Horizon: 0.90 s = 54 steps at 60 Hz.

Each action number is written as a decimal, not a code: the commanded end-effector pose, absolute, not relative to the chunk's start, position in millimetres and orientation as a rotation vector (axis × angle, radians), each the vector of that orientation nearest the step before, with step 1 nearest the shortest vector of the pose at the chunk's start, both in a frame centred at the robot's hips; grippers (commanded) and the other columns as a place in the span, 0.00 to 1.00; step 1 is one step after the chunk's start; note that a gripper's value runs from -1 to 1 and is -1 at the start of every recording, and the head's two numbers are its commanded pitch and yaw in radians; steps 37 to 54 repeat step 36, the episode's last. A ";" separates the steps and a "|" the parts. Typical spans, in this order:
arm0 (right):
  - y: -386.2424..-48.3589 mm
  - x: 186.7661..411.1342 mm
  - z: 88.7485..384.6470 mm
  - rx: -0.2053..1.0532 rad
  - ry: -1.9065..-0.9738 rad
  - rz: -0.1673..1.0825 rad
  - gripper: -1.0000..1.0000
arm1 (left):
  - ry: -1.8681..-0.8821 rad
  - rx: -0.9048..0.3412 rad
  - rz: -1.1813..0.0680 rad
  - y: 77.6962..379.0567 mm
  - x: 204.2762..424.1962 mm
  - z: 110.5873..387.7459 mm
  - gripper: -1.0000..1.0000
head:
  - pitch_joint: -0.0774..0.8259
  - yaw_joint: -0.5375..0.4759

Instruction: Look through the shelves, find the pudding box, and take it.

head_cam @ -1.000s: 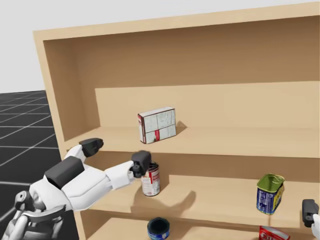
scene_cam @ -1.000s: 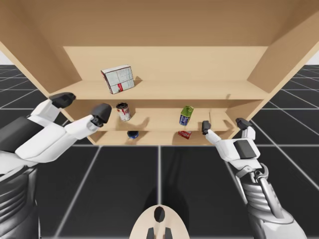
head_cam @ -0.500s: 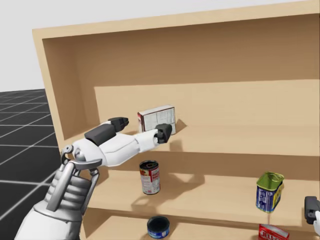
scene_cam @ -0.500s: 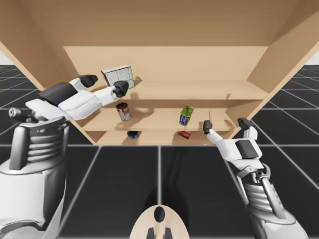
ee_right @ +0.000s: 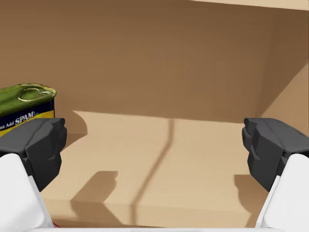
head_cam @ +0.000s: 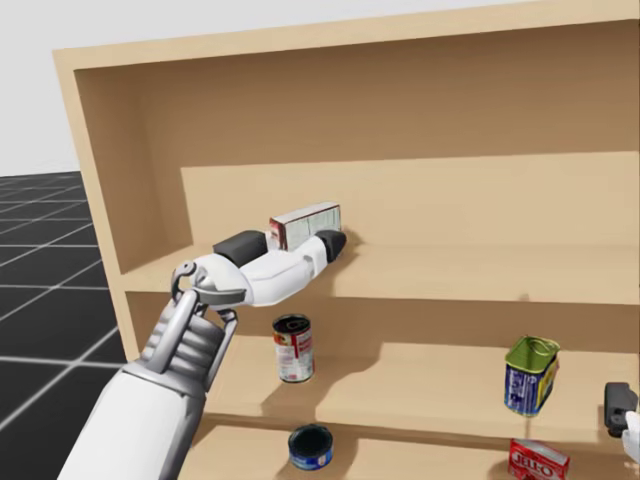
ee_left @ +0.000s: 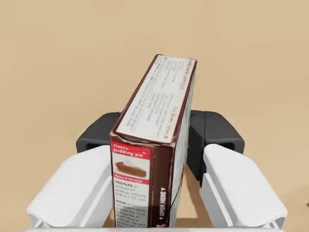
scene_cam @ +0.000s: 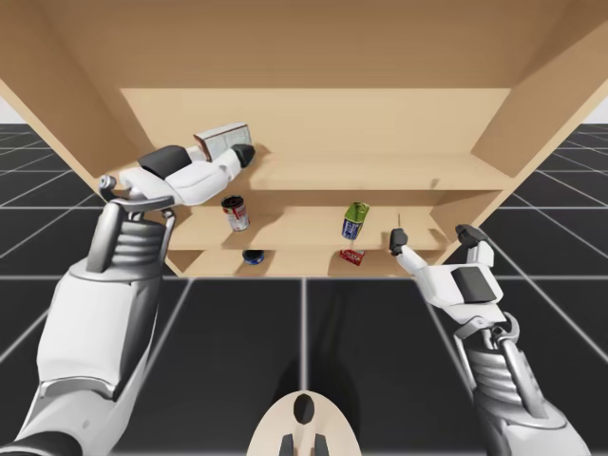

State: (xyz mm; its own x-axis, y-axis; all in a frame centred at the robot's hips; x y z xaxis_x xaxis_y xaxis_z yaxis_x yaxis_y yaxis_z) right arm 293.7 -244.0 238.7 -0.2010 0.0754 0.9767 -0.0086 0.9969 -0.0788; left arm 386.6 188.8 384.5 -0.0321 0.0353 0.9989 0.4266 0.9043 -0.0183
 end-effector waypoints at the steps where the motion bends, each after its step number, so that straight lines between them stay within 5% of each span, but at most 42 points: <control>1: -244.5 293.7 238.5 -0.050 -1.772 0.075 0.00 | -1.592 -0.359 -0.323 189.7 388.1 385.5 1.00 | 0.27 0.74; 17: -244.9 294.3 238.2 -0.054 -1.774 0.070 0.00 | -1.722 -0.367 -0.302 194.2 369.8 406.5 1.00 | 0.27 0.74; 29: -244.7 294.9 237.6 -0.068 -1.776 0.072 0.00 | -1.788 -0.296 -0.299 198.9 315.7 411.4 1.00 | 0.27 0.73; 36: -242.4 292.7 235.2 0.061 -1.715 0.093 0.00 | -1.814 -0.262 -0.309 201.3 278.5 401.4 1.00 | 0.27 0.73; 54: -242.4 292.7 235.2 0.061 -1.715 0.093 0.00 | -1.814 -0.262 -0.309 201.3 278.5 401.4 1.00 | 0.27 0.73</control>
